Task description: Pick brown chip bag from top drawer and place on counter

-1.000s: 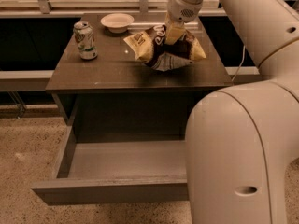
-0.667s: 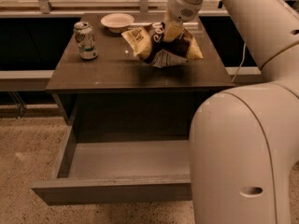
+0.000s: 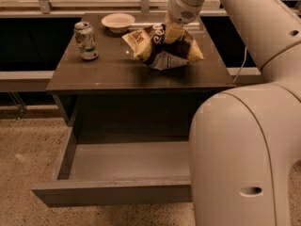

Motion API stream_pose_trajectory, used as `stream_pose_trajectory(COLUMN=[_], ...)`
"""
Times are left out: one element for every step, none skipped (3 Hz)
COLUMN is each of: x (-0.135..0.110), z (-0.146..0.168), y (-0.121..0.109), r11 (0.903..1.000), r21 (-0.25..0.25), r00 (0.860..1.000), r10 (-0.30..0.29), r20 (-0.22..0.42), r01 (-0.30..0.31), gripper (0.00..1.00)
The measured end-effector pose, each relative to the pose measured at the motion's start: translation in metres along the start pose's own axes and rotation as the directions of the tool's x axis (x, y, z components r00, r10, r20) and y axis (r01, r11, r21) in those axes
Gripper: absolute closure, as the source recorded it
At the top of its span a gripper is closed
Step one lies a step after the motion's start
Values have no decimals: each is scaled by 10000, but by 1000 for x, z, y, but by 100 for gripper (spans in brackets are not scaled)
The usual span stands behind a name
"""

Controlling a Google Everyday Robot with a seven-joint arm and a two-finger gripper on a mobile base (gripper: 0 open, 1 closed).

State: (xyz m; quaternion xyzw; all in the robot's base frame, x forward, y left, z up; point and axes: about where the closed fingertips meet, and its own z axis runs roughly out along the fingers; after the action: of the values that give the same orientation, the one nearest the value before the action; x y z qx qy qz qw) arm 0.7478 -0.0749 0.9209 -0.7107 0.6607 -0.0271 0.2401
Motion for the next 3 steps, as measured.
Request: stream_pose_trajectory(x=[0, 0, -8], z=[2, 0, -6], y=[0, 0, 1], r11=[10000, 9997, 9991], r21=[-59, 55, 153], r00=[9999, 9861, 9407], r10=[6, -256, -426], r20=[167, 1640, 3365], r01=[-5, 251, 398], gripper=[15, 0, 0])
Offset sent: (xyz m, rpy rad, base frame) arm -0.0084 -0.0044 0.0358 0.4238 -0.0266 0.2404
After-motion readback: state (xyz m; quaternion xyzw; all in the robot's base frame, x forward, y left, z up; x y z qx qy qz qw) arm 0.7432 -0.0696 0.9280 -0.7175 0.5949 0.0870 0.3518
